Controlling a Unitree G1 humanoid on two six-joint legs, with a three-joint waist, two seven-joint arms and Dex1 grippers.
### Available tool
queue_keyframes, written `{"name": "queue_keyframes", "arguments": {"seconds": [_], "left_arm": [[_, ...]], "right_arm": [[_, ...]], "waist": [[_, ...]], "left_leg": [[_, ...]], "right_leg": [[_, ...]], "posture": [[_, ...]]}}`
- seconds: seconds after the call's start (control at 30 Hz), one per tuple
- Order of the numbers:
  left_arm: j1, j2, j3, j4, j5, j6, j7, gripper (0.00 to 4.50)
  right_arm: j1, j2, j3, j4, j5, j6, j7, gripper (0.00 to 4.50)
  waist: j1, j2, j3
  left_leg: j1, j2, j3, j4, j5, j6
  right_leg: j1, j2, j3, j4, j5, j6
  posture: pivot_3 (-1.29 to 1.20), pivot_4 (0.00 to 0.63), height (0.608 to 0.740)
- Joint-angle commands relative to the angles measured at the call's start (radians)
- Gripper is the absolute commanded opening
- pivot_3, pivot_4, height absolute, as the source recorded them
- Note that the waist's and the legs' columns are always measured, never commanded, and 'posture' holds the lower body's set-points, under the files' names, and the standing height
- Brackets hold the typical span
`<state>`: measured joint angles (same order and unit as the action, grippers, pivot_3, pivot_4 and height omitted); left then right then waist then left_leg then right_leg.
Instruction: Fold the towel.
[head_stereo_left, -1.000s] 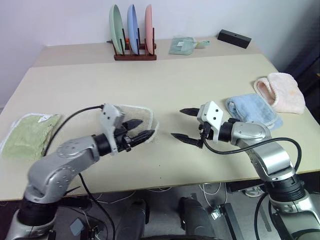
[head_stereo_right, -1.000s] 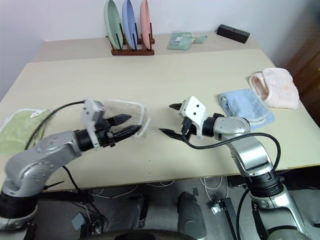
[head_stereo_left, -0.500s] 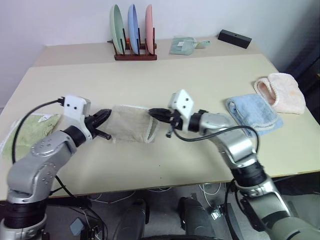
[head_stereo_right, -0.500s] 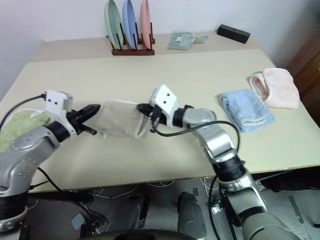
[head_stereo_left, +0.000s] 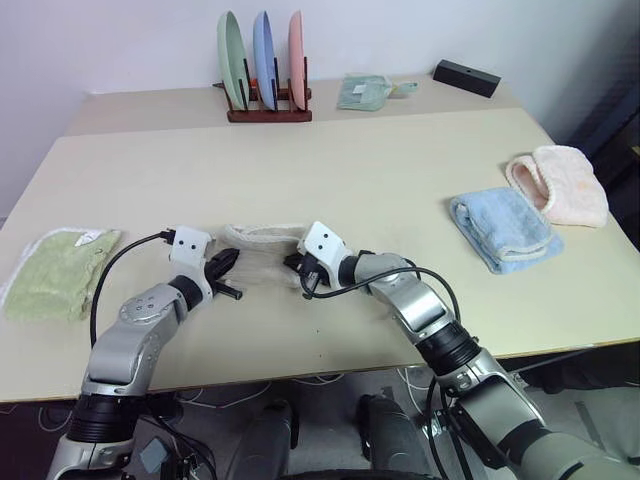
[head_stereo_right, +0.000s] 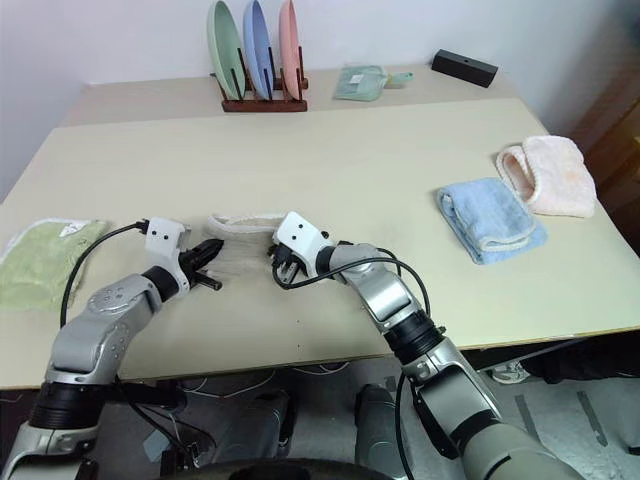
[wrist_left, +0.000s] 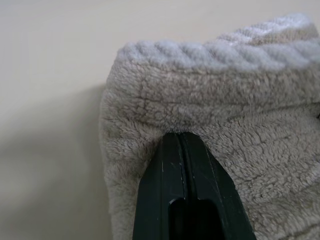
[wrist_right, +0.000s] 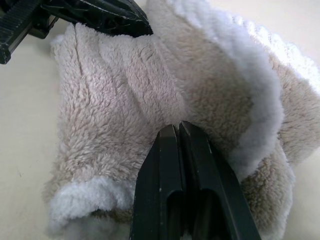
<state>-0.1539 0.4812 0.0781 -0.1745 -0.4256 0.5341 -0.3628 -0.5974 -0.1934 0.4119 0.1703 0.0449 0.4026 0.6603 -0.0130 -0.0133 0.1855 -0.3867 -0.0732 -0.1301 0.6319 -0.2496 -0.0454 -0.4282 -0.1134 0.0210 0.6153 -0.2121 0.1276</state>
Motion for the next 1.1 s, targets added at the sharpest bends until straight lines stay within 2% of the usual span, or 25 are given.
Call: {"name": "queue_keyframes", "arguments": {"seconds": [0.03,0.1,0.2,0.3,0.33,0.37,0.5,0.53,0.57,0.67,0.8,0.97,1.1], "left_arm": [[0.003,-0.024,0.085,-0.072,-0.057,0.006,0.002,0.0],[-0.001,-0.037,0.18,-0.128,-0.126,0.026,0.026,0.0],[-0.004,-0.043,0.281,-0.168,-0.201,0.073,0.068,0.0],[0.001,-0.047,0.374,-0.19,-0.289,0.13,0.108,0.85],[0.004,-0.046,0.389,-0.191,-0.305,0.142,0.114,1.27],[0.008,-0.044,0.397,-0.191,-0.313,0.153,0.12,1.81],[0.015,-0.043,0.412,-0.185,-0.354,0.2,0.138,3.86],[0.015,-0.047,0.408,-0.18,-0.357,0.208,0.146,4.26],[0.016,-0.05,0.403,-0.176,-0.361,0.217,0.153,4.39],[0.019,-0.056,0.384,-0.172,-0.354,0.224,0.171,4.39],[0.023,-0.062,0.377,-0.19,-0.334,0.163,0.145,4.39],[0.051,-0.042,0.396,-0.234,-0.324,0.09,0.1,4.39],[0.095,-0.009,0.421,-0.276,-0.34,0.067,0.053,4.39]], "right_arm": [[0.011,-0.02,-0.07,-0.103,0.037,-0.008,0.016,0.31],[0.028,-0.074,-0.113,-0.203,0.076,0.003,0.063,0.92],[0.053,-0.135,-0.152,-0.309,0.124,0.039,0.11,2.29],[0.084,-0.212,-0.178,-0.403,0.167,0.069,0.171,3.75],[0.091,-0.231,-0.181,-0.423,0.175,0.075,0.184,4.22],[0.095,-0.243,-0.183,-0.436,0.18,0.082,0.189,4.5],[0.095,-0.255,-0.197,-0.456,0.189,0.102,0.176,4.5],[0.095,-0.257,-0.196,-0.455,0.183,0.099,0.17,4.5],[0.096,-0.26,-0.194,-0.454,0.177,0.095,0.166,4.5],[0.101,-0.255,-0.193,-0.451,0.172,0.091,0.149,4.5],[0.088,-0.177,-0.242,-0.45,0.257,0.242,0.076,4.5],[0.029,-0.004,-0.309,-0.383,0.351,0.547,-0.094,4.5],[-0.014,0.085,-0.333,-0.293,0.355,0.635,-0.182,4.5]], "waist": [[0.0,0.0,0.0],[0.0,0.0,0.001],[-0.002,0.0,0.001],[-0.004,0.0,0.001],[-0.005,0.0,0.001],[-0.004,0.0,0.001],[-0.002,-0.001,0.001],[-0.002,-0.001,0.001],[-0.001,-0.001,0.001],[0.001,-0.001,0.001],[0.0,-0.001,0.001],[-0.004,-0.001,0.001],[-0.002,-0.001,0.0]], "left_leg": [[0.0,0.0,0.0,0.0,0.0,0.0],[-0.001,0.0,-0.001,0.0,0.0,0.0],[-0.002,0.0,-0.001,0.0,0.0,0.0],[-0.002,0.001,-0.001,0.0,0.0,0.0],[-0.002,0.001,-0.001,0.0,0.0,0.0],[-0.002,0.001,-0.001,0.0,0.0,0.0],[-0.002,0.0,-0.001,0.0,0.0,0.0],[-0.002,0.0,-0.001,0.0,0.0,0.0],[-0.002,0.0,-0.001,0.0,0.0,0.0],[-0.002,0.0,-0.001,0.001,0.0,0.0],[-0.002,0.0,-0.001,0.001,0.0,0.0],[-0.002,0.001,-0.001,0.0,0.0,0.0],[-0.002,0.001,-0.001,0.0,0.0,0.0]], "right_leg": [[0.0,0.0,0.0,0.0,0.0,0.0],[-0.001,0.0,0.0,0.0,0.0,0.0],[-0.001,0.0,-0.001,0.0,0.0,0.0],[-0.001,0.0,-0.001,0.0,0.0,0.0],[-0.001,0.0,-0.001,0.0,0.0,0.0],[-0.001,0.0,-0.001,0.0,0.0,0.0],[-0.001,0.0,-0.001,0.0,0.0,0.0],[-0.001,0.0,-0.001,0.0,0.0,0.0],[-0.001,0.0,-0.001,0.0,0.0,0.0],[-0.001,0.0,-0.001,0.0,0.0,0.0],[-0.001,0.0,-0.001,0.0,0.0,0.0],[-0.002,0.0,-0.001,0.0,0.0,-0.001],[-0.002,0.0,0.0,0.0,0.001,-0.001]], "posture": [[0.0,0.15,0.736],[0.0,0.15,0.736],[0.0,0.15,0.736],[0.0,0.15,0.736],[0.0,0.15,0.736],[0.0,0.15,0.736],[0.0,0.15,0.736],[0.0,0.15,0.736],[0.0,0.15,0.736],[0.0,0.15,0.736],[0.0,0.15,0.736],[0.0,0.15,0.736],[0.0,0.15,0.736]]}}
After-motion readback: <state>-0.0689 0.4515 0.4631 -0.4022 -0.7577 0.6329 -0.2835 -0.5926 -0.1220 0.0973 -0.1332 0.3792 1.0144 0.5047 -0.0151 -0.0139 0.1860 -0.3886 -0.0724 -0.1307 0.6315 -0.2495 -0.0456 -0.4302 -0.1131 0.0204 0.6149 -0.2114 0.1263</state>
